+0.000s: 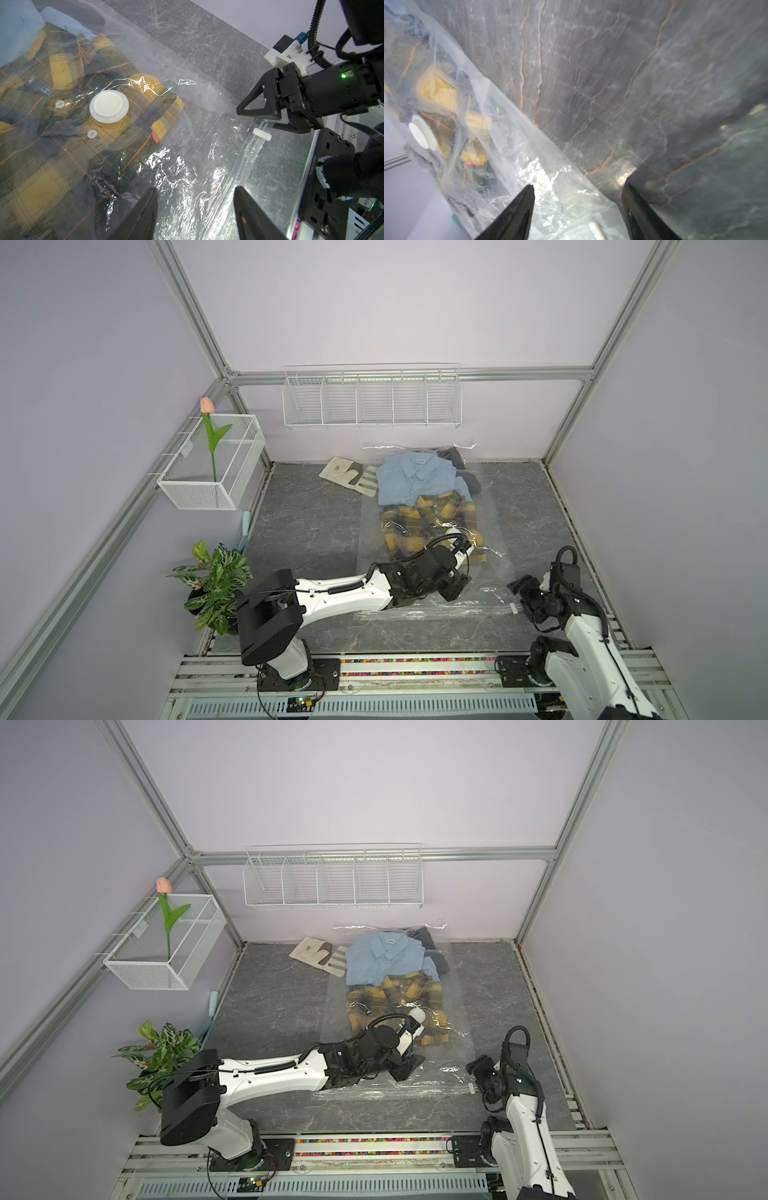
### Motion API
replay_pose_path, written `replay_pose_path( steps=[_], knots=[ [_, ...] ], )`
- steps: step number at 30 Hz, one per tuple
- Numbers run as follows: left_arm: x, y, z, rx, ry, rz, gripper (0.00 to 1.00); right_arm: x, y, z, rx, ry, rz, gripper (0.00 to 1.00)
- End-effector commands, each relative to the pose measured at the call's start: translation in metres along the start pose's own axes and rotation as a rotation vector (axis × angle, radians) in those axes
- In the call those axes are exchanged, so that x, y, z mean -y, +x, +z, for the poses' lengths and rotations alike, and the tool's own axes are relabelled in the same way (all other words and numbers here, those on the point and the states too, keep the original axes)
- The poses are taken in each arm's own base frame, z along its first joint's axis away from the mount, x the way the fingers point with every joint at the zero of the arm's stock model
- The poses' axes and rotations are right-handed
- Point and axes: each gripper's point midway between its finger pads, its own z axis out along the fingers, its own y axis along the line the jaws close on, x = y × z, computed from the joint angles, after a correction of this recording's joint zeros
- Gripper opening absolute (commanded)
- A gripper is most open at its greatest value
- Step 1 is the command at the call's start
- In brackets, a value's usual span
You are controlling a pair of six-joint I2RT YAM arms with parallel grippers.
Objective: Place the folded shirt into the vacuum bag
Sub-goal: Close the vacuum bag at the center of the board.
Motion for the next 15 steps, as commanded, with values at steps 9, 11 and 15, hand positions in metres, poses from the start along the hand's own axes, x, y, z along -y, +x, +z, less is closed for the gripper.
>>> replay_pose_path(
  steps=[9, 11, 15],
  knots=[
    [0.038, 0.005, 0.020, -0.006, 0.081, 0.124, 0.65, -0.053, 0.001, -0.024, -0.032, -0.229, 0.072, 0.25],
    [0.054, 0.005, 0.031, -0.020, 0.096, 0.187, 0.68, -0.061, -0.002, -0.029, -0.026, -0.249, 0.067, 0.20],
    [0.058, 0.015, 0.056, -0.096, 0.044, 0.309, 0.69, -0.076, -0.005, -0.039, -0.034, -0.290, 0.067, 0.15]
  ],
)
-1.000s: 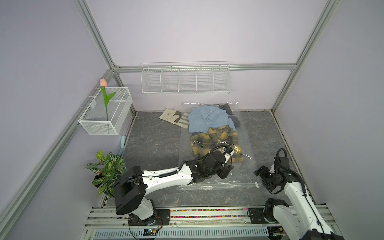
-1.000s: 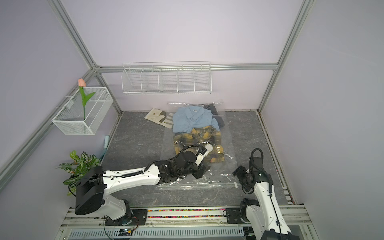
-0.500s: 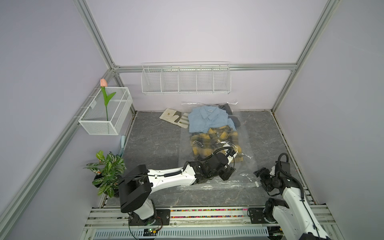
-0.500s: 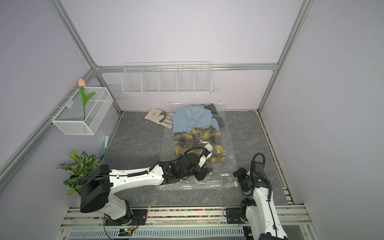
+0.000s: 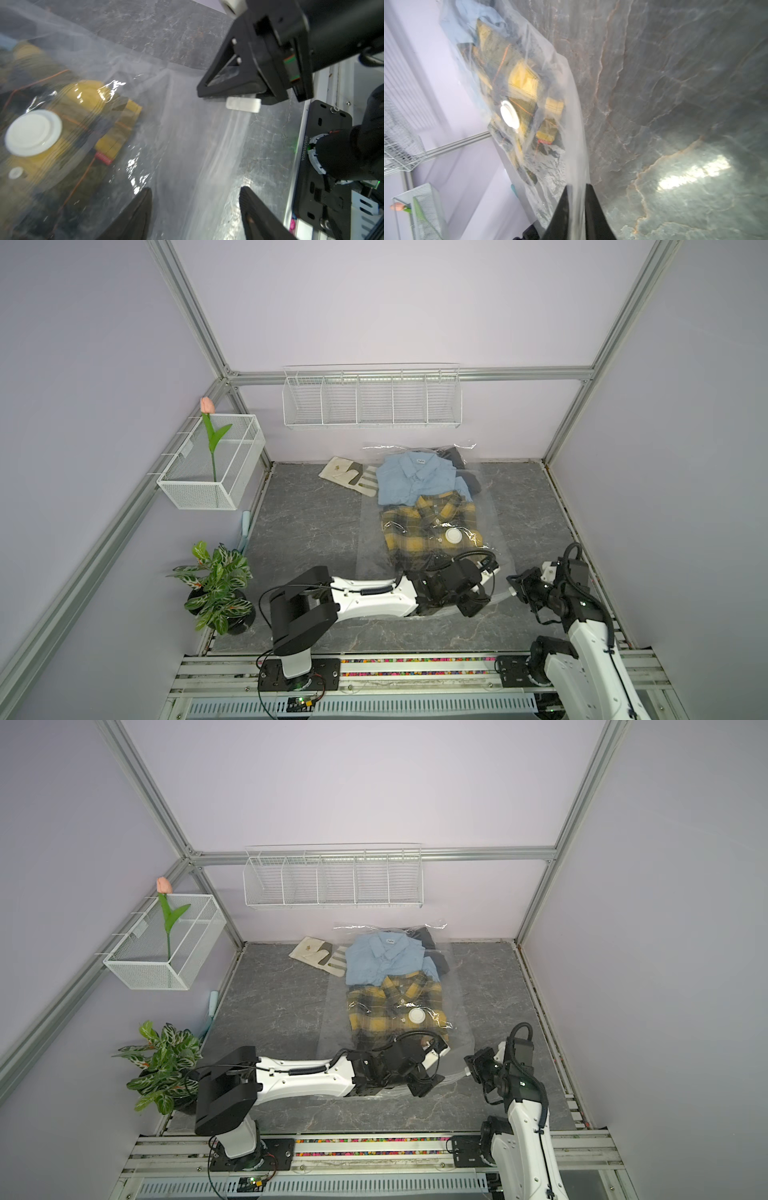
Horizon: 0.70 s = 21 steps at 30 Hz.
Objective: Place the folded shirt into the vacuum bag
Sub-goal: Close the vacuum bag at the center of the board.
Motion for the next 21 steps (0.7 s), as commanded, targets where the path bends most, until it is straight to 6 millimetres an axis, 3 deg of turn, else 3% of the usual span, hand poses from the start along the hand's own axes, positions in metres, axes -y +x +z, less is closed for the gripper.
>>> replay_pose_path(
  steps=[1, 7, 12, 17, 21],
  knots=[
    [-0.004, 0.003, 0.013, -0.053, -0.048, 0.126, 0.69, -0.023, -0.002, -0.007, -0.010, -0.067, 0.006, 0.15],
    [-0.016, 0.010, 0.028, -0.083, -0.120, 0.169, 0.67, -0.039, -0.004, -0.009, -0.029, -0.104, 0.002, 0.14],
    [-0.029, 0.015, 0.034, -0.089, -0.187, 0.159, 0.58, -0.049, -0.007, -0.010, -0.035, -0.128, -0.003, 0.14],
    [-0.037, 0.015, 0.032, -0.081, -0.194, 0.148, 0.47, -0.058, -0.008, -0.010, -0.060, -0.142, -0.029, 0.15],
    [-0.040, 0.007, 0.020, -0.052, -0.207, 0.153, 0.51, -0.058, -0.007, -0.006, -0.080, -0.139, -0.031, 0.16]
  ],
)
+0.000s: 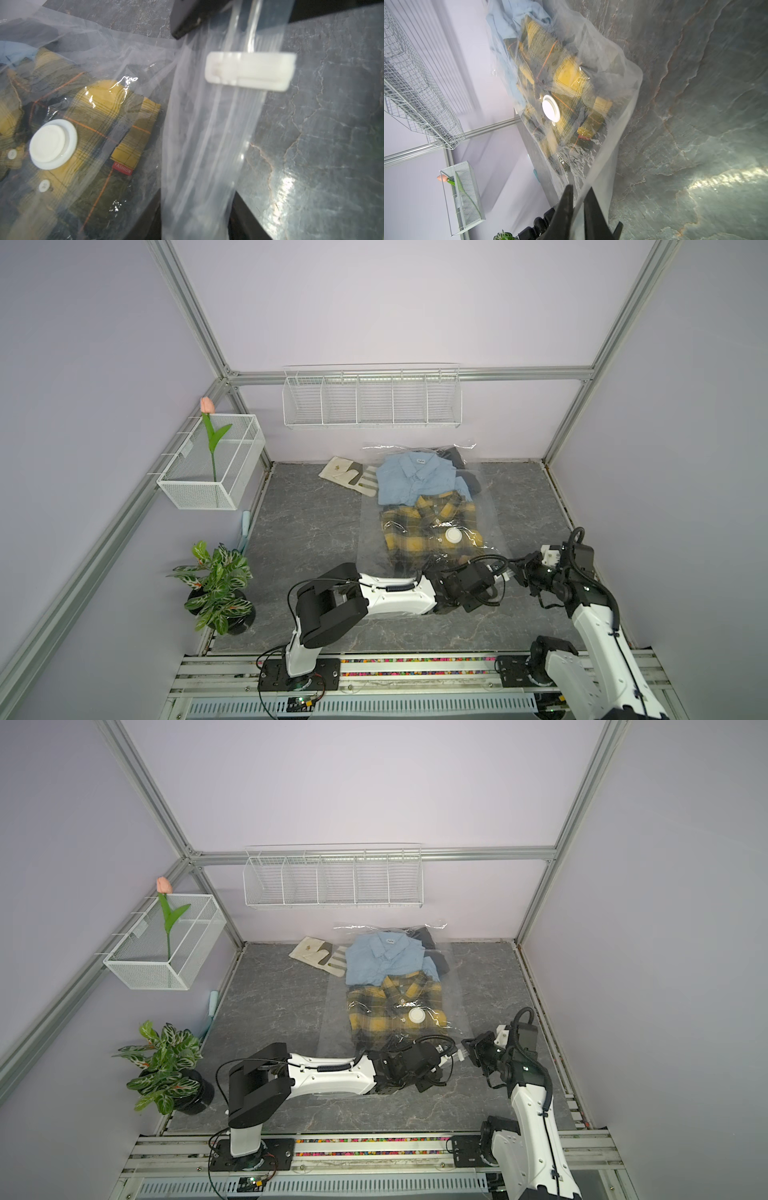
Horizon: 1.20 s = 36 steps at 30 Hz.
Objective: Place the folded shirt into the vacuum bag
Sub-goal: Close the vacuum bag at the center of the board.
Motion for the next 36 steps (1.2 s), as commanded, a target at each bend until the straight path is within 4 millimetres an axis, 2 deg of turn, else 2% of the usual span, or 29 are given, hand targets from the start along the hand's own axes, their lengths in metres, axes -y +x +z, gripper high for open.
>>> replay_pose_path(
  steps=[1, 6, 11, 16, 20, 23, 26, 29, 32, 36],
  knots=[
    [-0.012, -0.014, -0.016, 0.048, -0.030, 0.013, 0.57, -0.011, -0.001, -0.001, -0.010, -0.031, -0.029, 0.15],
    [0.002, -0.017, -0.037, 0.057, 0.041, 0.041, 0.66, -0.020, -0.005, -0.001, -0.011, -0.044, -0.029, 0.14],
    [0.004, 0.004, -0.023, -0.007, 0.023, 0.097, 0.65, -0.033, -0.009, -0.004, -0.009, -0.068, -0.032, 0.14],
    [0.001, 0.003, -0.012, -0.029, -0.005, 0.170, 0.61, -0.036, -0.009, 0.001, -0.028, -0.075, -0.024, 0.14],
    [-0.022, -0.007, -0.014, -0.014, -0.107, 0.144, 0.48, -0.038, -0.009, 0.001, -0.030, -0.077, -0.037, 0.16],
    [-0.049, -0.024, -0.031, 0.055, -0.172, 0.071, 0.34, -0.040, -0.008, 0.001, -0.047, -0.079, -0.069, 0.20],
    [-0.061, -0.032, -0.044, 0.120, -0.155, 0.011, 0.15, -0.052, -0.005, -0.001, -0.080, -0.108, -0.150, 0.30],
    [-0.068, -0.027, -0.045, 0.115, -0.106, -0.029, 0.02, -0.071, -0.003, -0.009, -0.095, -0.146, -0.269, 0.41],
    [-0.078, -0.022, -0.050, 0.098, -0.070, -0.056, 0.00, -0.088, -0.003, -0.022, -0.077, -0.163, -0.399, 0.52],
    [-0.097, -0.019, -0.062, 0.128, 0.038, -0.159, 0.00, -0.103, -0.009, -0.045, -0.010, -0.083, -0.635, 0.59]
  ],
)
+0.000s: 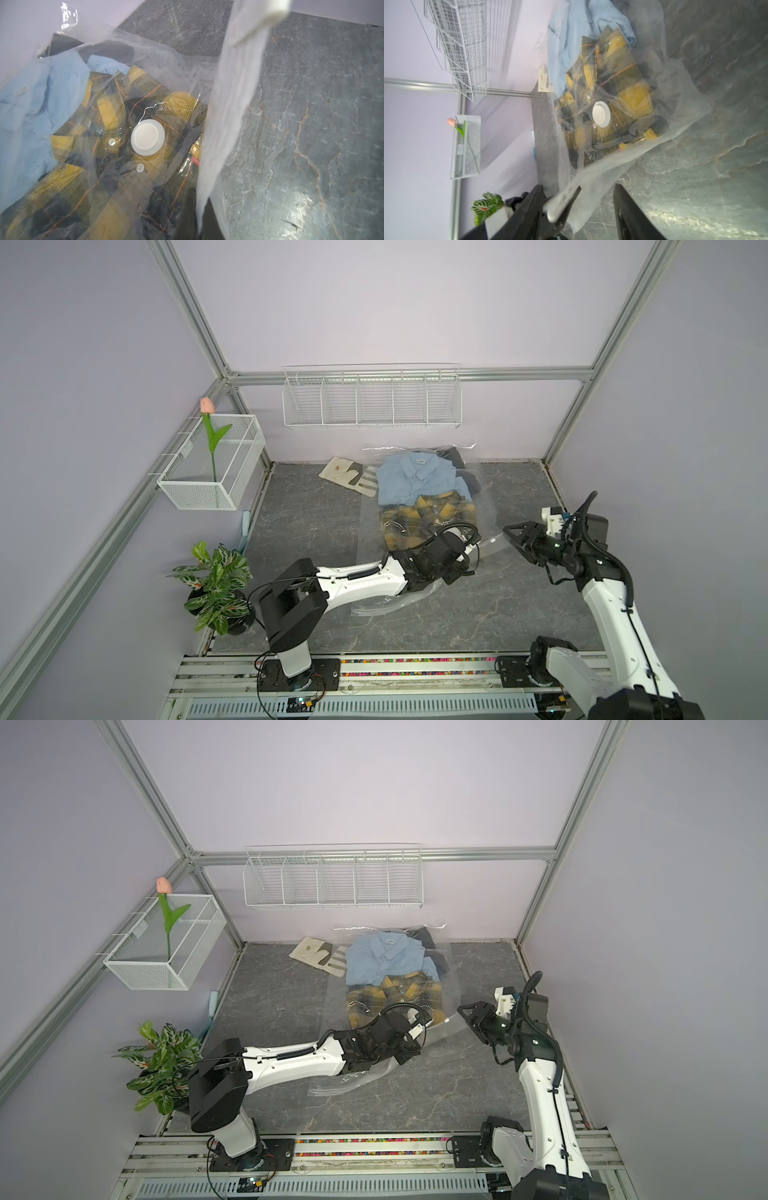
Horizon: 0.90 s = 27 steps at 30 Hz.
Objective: Place the folded shirt into the vacuum bag
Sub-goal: Close the vacuum bag at the center of the board.
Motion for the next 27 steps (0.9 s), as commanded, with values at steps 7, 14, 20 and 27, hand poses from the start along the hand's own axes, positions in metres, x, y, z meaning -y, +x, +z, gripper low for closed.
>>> replay_pose_path(
  steps=[7, 14, 20, 27],
  knots=[
    [-0.008, -0.017, -0.022, 0.104, 0.330, -0.163, 0.00, -0.037, 0.007, -0.023, -0.025, 0.127, -0.799, 0.63],
    [-0.002, -0.016, -0.018, 0.070, 0.398, -0.139, 0.00, -0.024, 0.030, -0.005, -0.211, 0.135, -1.044, 0.68],
    [0.004, -0.016, -0.019, 0.062, 0.436, -0.133, 0.00, -0.025, 0.025, 0.010, -0.240, 0.123, -1.074, 0.70],
    [0.010, -0.012, -0.021, 0.051, 0.481, -0.135, 0.00, -0.018, 0.015, 0.019, -0.232, 0.160, -1.052, 0.73]
  ],
)
